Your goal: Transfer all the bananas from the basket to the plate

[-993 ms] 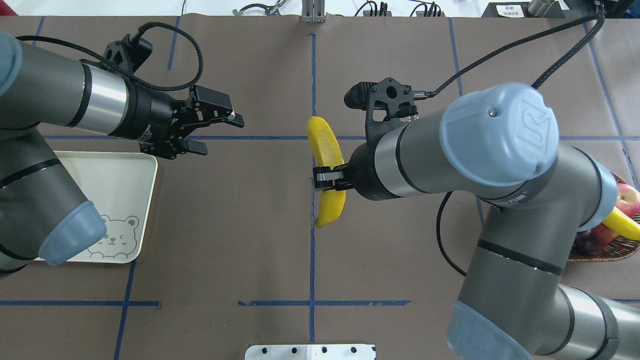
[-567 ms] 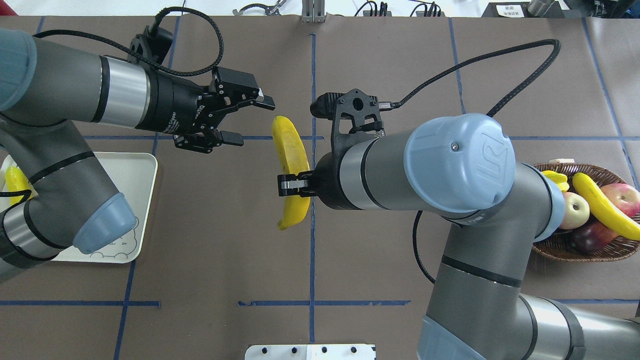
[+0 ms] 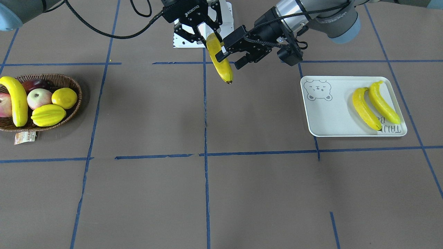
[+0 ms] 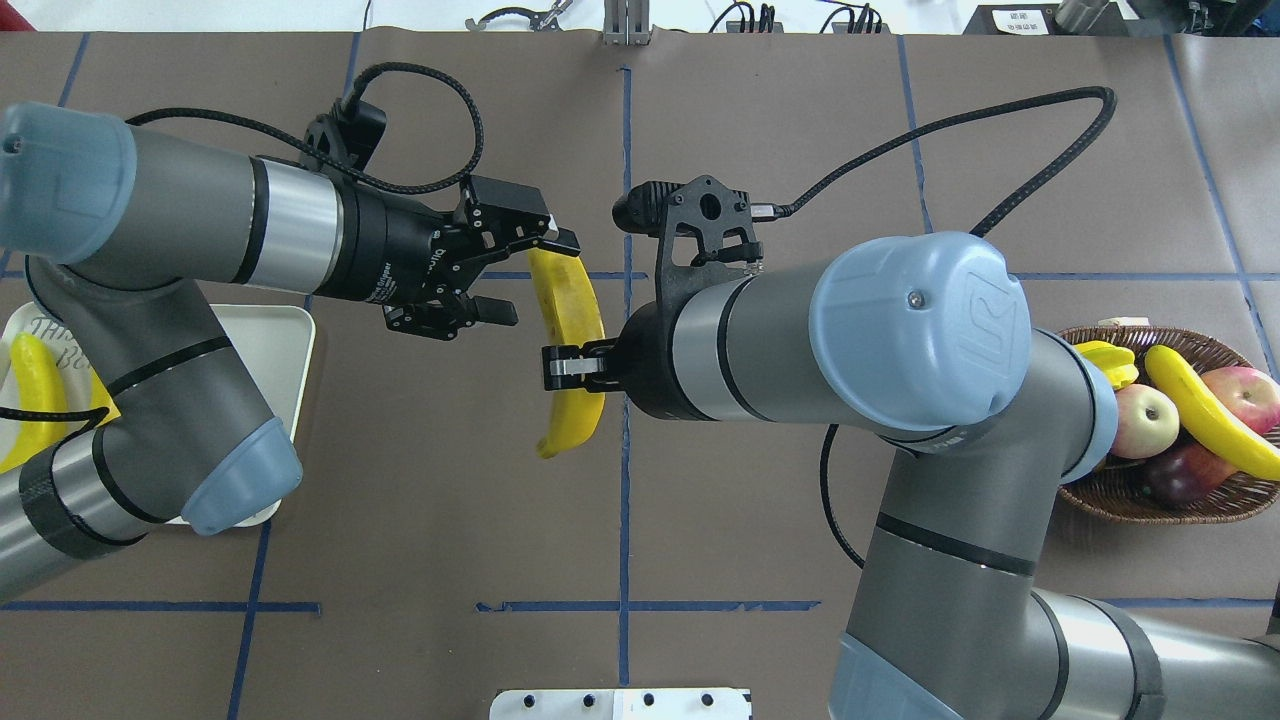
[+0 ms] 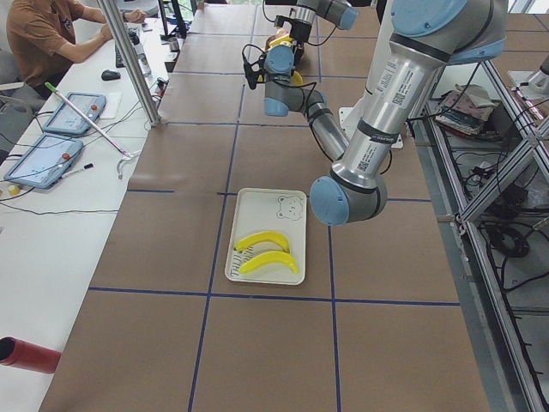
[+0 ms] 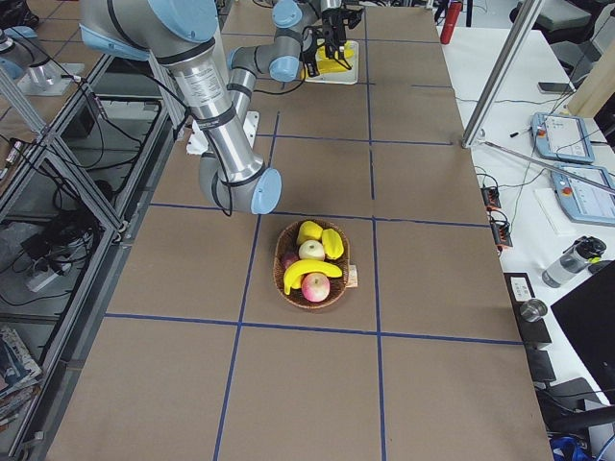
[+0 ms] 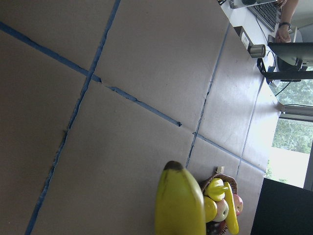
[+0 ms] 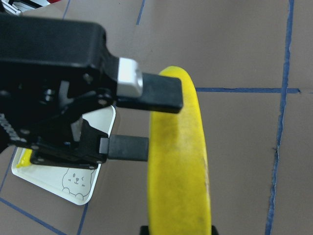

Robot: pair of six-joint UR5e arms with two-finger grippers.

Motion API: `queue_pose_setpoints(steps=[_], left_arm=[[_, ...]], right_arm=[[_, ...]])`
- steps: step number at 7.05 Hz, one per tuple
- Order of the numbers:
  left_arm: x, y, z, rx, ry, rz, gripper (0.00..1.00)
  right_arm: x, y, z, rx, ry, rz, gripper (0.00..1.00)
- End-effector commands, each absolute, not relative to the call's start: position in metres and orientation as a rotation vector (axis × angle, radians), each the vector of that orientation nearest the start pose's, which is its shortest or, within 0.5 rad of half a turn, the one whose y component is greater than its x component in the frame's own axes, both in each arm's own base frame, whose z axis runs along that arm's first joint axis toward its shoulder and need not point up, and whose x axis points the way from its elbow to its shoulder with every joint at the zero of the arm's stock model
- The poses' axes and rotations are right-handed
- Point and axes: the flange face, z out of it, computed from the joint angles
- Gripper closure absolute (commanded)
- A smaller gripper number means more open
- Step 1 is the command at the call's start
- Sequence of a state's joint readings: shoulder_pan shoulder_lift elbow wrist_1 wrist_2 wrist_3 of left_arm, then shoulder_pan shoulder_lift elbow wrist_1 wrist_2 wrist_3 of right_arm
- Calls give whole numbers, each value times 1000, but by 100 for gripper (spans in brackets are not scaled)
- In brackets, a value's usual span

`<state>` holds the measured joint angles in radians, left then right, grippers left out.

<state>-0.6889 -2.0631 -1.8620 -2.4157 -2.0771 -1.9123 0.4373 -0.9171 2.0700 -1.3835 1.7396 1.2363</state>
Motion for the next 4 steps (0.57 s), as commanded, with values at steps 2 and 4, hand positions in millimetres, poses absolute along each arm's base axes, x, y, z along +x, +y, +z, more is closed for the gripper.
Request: queue_pose_setpoints(steps=[2,4], left_arm=[[389,-414,155,-114,1632,-379,9],[387,-415,152,-116,1637,-382,65]], right_arm=[[-438,-330,67,368,-1293,-30,99],[-444,-327,68,364,-1287,-35,98]])
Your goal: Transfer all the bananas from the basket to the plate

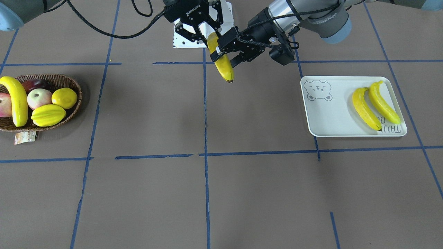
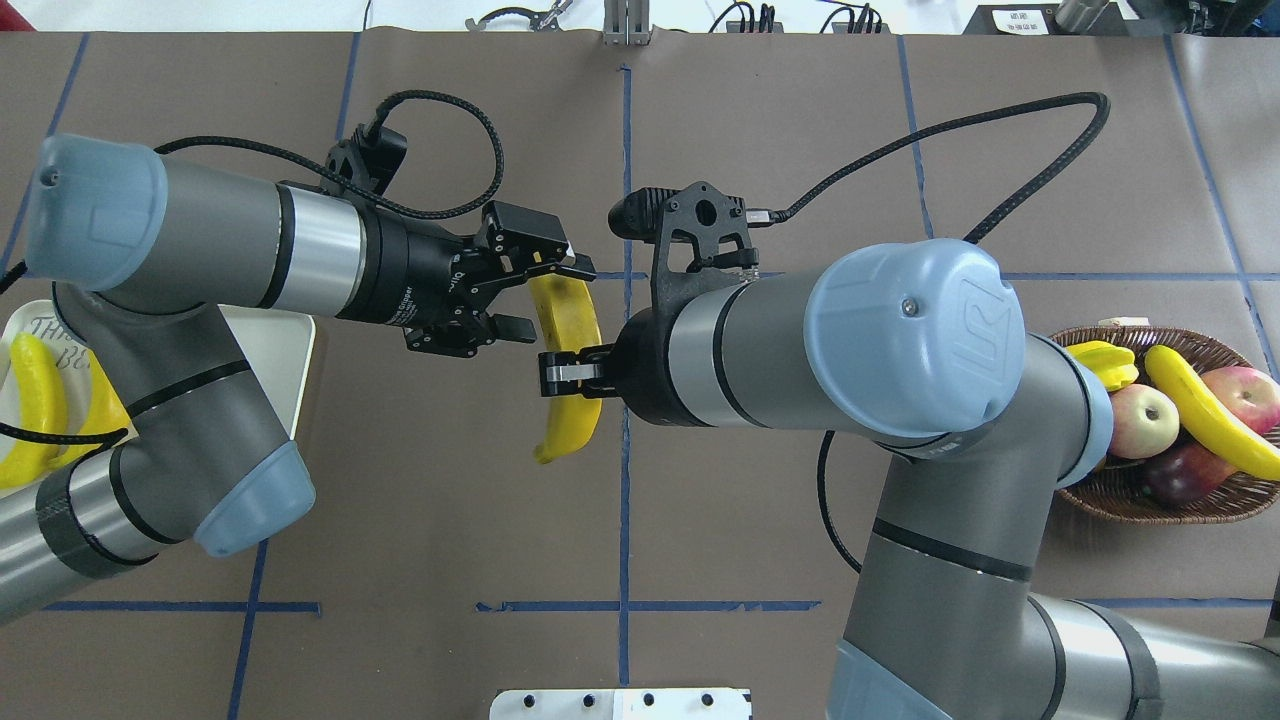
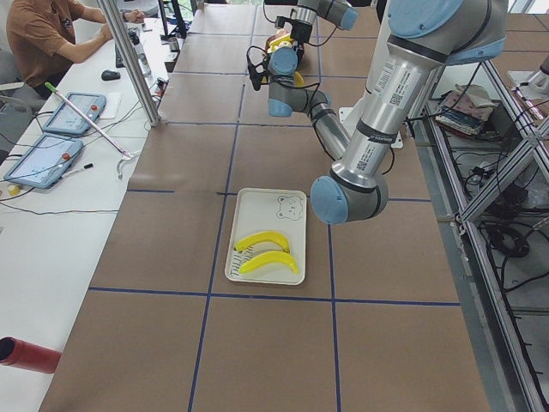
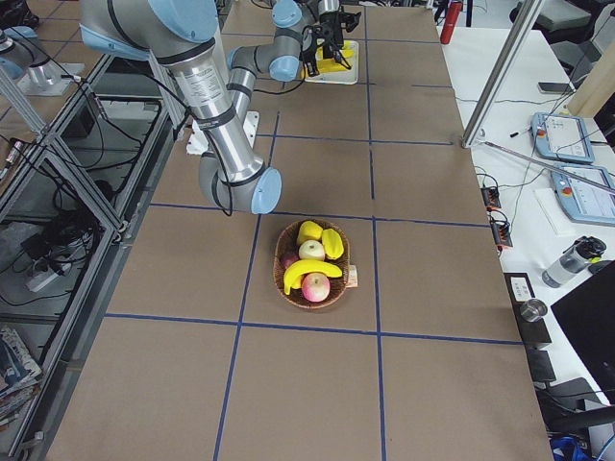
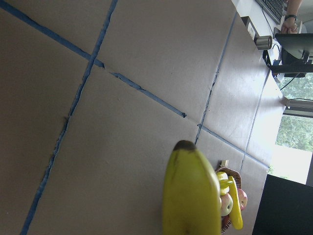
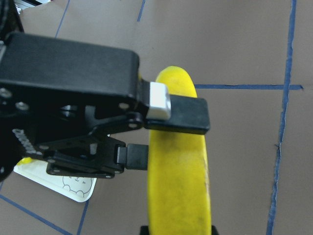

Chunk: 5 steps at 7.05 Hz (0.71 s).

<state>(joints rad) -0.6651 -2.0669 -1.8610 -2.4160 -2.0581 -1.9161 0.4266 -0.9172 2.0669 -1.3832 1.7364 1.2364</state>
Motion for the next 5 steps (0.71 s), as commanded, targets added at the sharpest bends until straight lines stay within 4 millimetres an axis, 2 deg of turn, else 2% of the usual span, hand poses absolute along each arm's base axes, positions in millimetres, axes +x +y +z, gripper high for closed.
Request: queue_pose_setpoints(steps=[1,2,3,5], left_arm=[[388,-414,152,-141,1637,-401,97],[387,-415,153,-141,1636,-406,100],[387,-415,154,-142,1634,-407,100],[386,-417,159,-141,1625,-416,100]], right_arm=[[-447,-324,69,359,-1284,-41,93],[-448,-322,69,349,-1288,-37,43],[-446,-320,67,345,-1299,-32,0],[-440,-318,63,339,-1313,-16,0]])
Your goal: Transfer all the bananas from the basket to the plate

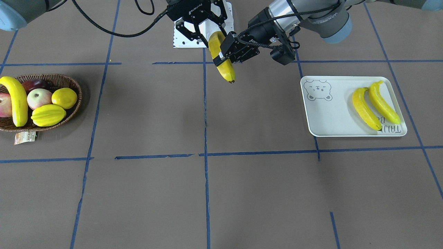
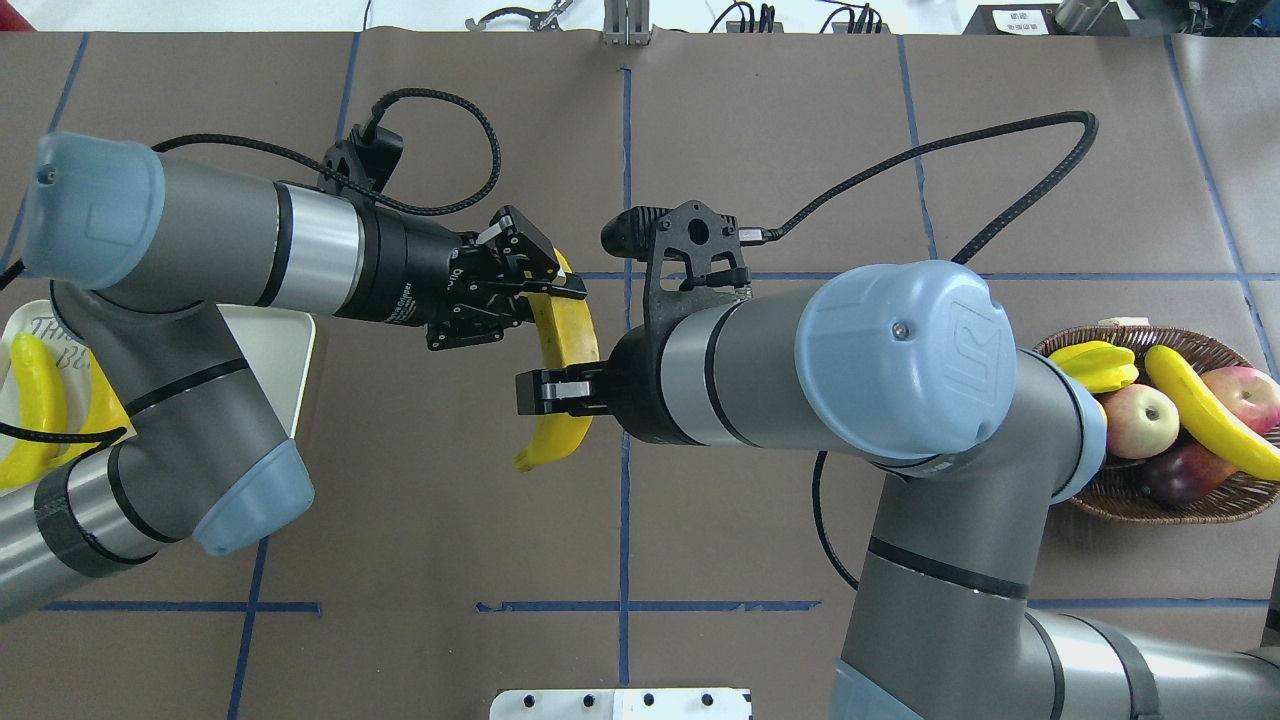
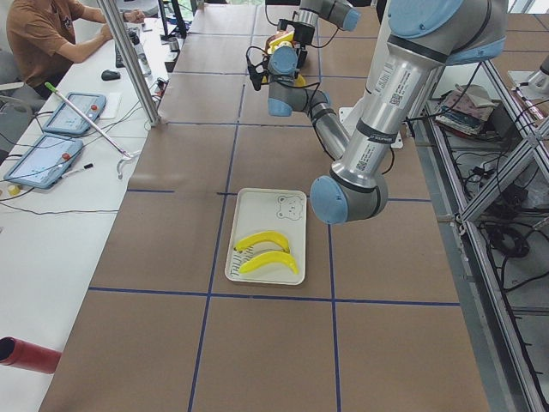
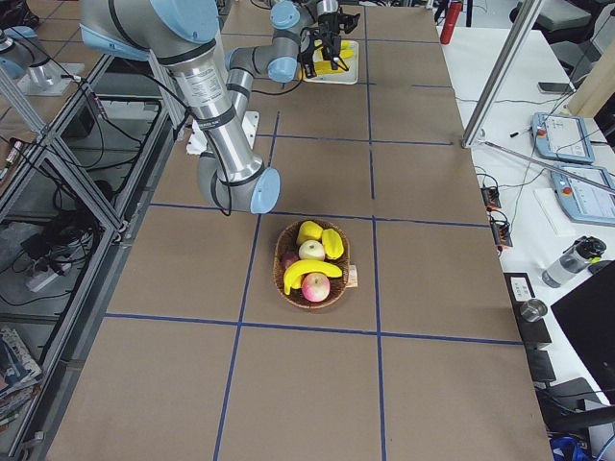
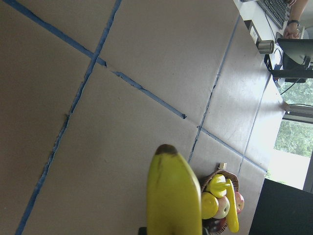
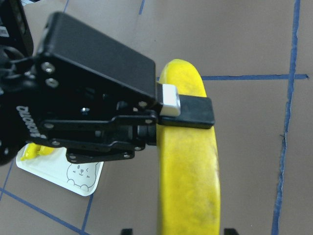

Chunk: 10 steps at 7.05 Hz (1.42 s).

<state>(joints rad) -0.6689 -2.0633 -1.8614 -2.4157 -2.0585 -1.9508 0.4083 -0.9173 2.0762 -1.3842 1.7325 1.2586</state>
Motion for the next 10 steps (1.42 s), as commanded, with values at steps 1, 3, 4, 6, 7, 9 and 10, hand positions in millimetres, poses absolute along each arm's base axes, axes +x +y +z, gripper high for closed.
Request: queue_pose_setpoints(steps=[1,3,4,6,7,9,10], left_arm=[[385,-420,161,-128,1619,-413,100],[373,-442,182,-87,1543,-448,100],[372,-450,201,-34,1451,-421,100],[335,-474,277,36,1219,-425,100],[322,-463,342,31,1118,-409,100],[281,-452,427,25,985,-416,100],[273,-455,444,21,955,-432,100]], right_arm=[[-438,-317,62,322,-1320,7,0],[-430,-318,66,303,-1308,43,0],[-418,-321,76,295,-1248,64,0],[-408,-327,104,300,-1162,104,0],[-408,-329,113,309,-1142,116,0],[-409,-330,113,313,-1139,119,0],[-409,-330,113,312,-1139,121,0]])
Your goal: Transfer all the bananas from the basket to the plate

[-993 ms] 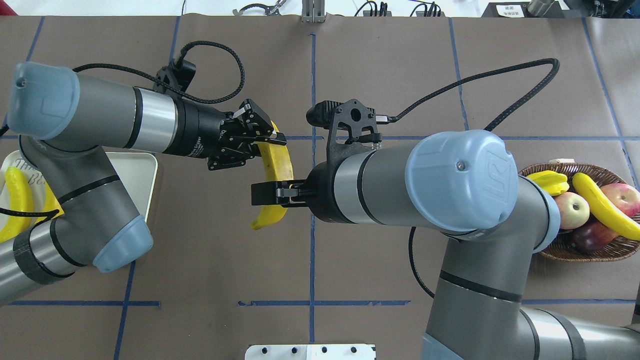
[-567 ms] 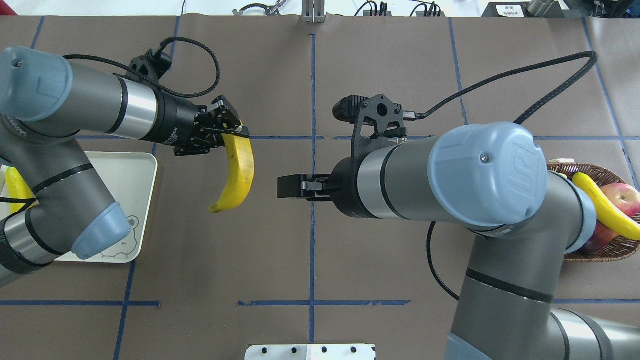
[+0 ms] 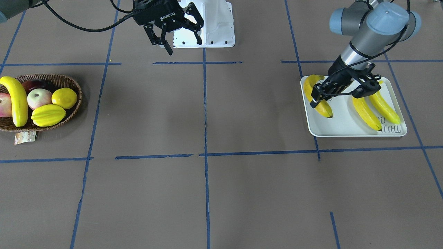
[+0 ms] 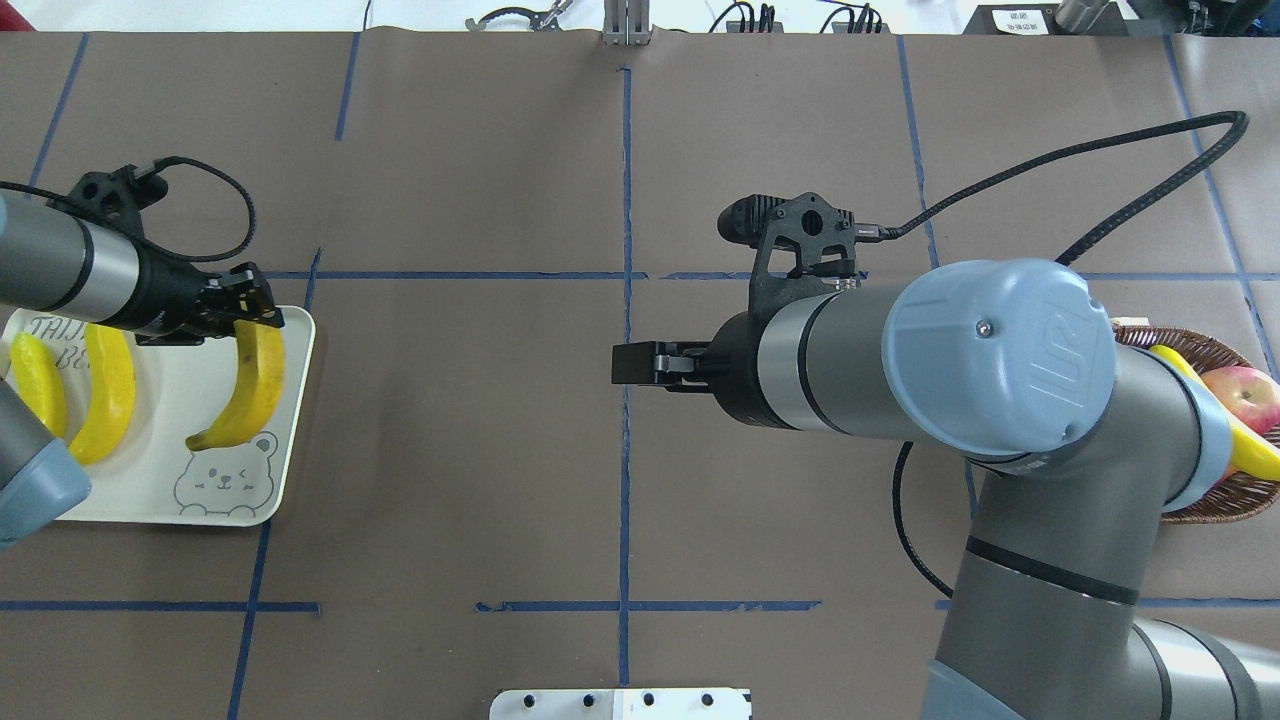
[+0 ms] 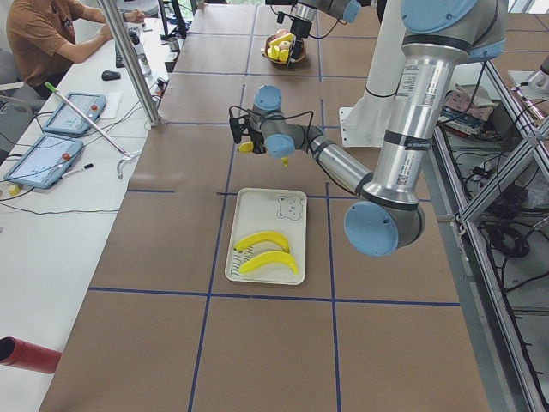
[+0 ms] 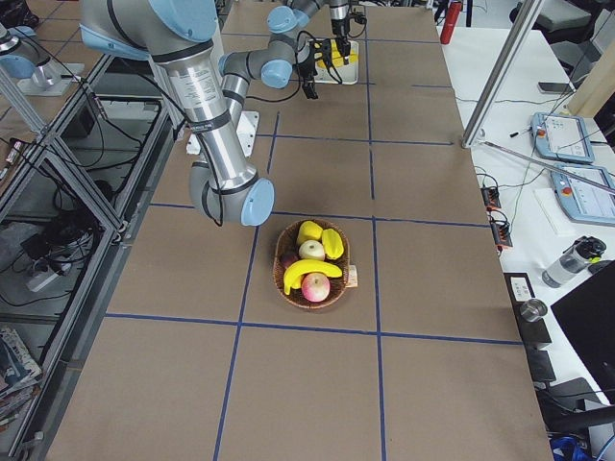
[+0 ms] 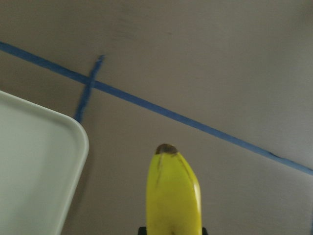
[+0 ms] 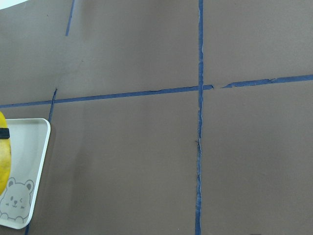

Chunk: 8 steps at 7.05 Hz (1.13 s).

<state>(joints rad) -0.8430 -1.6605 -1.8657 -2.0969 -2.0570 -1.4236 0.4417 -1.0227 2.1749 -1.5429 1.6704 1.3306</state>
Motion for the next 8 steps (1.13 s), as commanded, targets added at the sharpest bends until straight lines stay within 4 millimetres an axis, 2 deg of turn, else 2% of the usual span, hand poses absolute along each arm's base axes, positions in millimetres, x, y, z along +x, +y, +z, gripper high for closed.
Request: queue_pose_setpoints(steps=[1,3,5,6,7,8], left_arm=[[271,-455,463,12,922,-449,100],[279,-463,508,-6,842,-480,100],[282,-470,532,27,784,-476,100],[281,-469,537,34,778,-448,78],[279,-469,535,47,787,-436,1],[275,-467,528,53,809,-420,1]], right_arm=[[-410,-330,112,311,-1141,119,0],[-410,-330,113,312,-1139,118,0],[-411,-330,112,311,-1139,119,0],[-411,-330,112,311,-1139,119,0],[-411,-329,112,310,-1139,118,0],[-410,-330,113,311,-1139,119,0]])
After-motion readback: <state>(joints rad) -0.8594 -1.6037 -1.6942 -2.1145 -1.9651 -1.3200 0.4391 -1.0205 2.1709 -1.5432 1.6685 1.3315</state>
